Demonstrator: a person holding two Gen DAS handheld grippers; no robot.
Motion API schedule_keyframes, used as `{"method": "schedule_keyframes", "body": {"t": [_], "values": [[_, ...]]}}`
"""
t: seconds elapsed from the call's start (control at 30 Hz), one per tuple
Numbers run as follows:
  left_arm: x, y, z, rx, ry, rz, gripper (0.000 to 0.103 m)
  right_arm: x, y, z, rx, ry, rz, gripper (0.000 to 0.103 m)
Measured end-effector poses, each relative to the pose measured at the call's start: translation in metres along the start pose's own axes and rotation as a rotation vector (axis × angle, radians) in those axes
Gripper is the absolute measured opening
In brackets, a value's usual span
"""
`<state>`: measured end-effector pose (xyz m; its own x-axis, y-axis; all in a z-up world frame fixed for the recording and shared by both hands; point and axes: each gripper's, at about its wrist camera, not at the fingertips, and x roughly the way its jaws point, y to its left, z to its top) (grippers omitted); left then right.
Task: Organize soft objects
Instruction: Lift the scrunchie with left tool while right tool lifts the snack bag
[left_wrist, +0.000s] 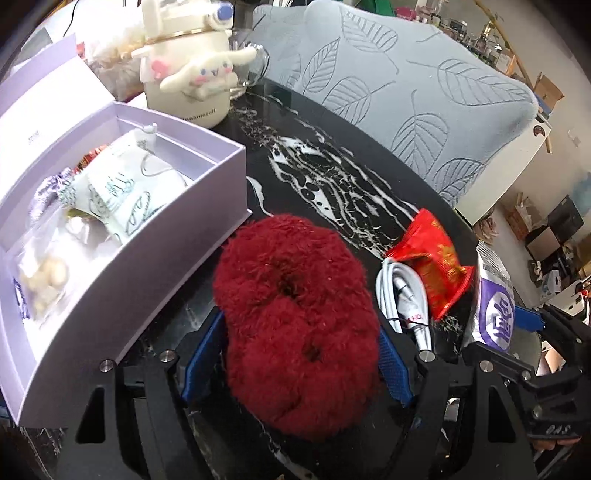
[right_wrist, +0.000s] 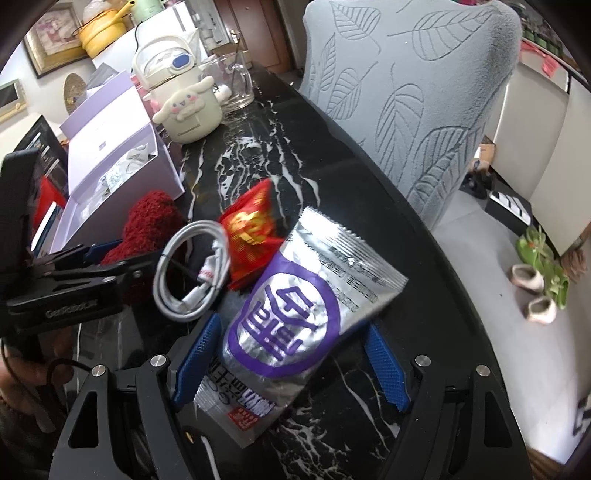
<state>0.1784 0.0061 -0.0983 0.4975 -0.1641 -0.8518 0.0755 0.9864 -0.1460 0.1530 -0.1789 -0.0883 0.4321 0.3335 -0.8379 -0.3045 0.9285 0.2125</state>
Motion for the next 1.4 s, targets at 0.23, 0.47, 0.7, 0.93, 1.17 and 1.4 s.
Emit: {"method": "schedule_keyframes", "body": {"t": [0.23,0.47,0.7,0.93,1.17,1.4], "values": [[-0.003,0.0,-0.002,0.002,-0.004,-0.001,0.076,0.003,0.004,0.002,-0.015,-0.007,0.012,0.069],[-0.011,-0.001,-0.013,0.006,-0.017,0.056,0.049,-0.001,0.004,-0.003,-0.006,-0.014,0.044,0.053],[-0.027,-0.003,-0.038,0.018,-0.019,0.038,0.045,-0.012,0.003,-0.017,-0.005,-0.025,0.038,0.051],[-0.048,-0.01,-0.073,0.024,-0.007,0.026,0.045,-0.024,0.005,-0.038,-0.025,-0.022,0.063,0.051],[-0.069,-0.012,-0.108,0.018,0.003,0.026,0.045,-0.035,0.019,-0.058,-0.122,0.0,0.074,0.051],[-0.076,-0.013,-0.121,0.026,-0.006,0.053,0.049,-0.038,0.031,-0.07,-0.16,-0.017,0.023,0.085]]}}
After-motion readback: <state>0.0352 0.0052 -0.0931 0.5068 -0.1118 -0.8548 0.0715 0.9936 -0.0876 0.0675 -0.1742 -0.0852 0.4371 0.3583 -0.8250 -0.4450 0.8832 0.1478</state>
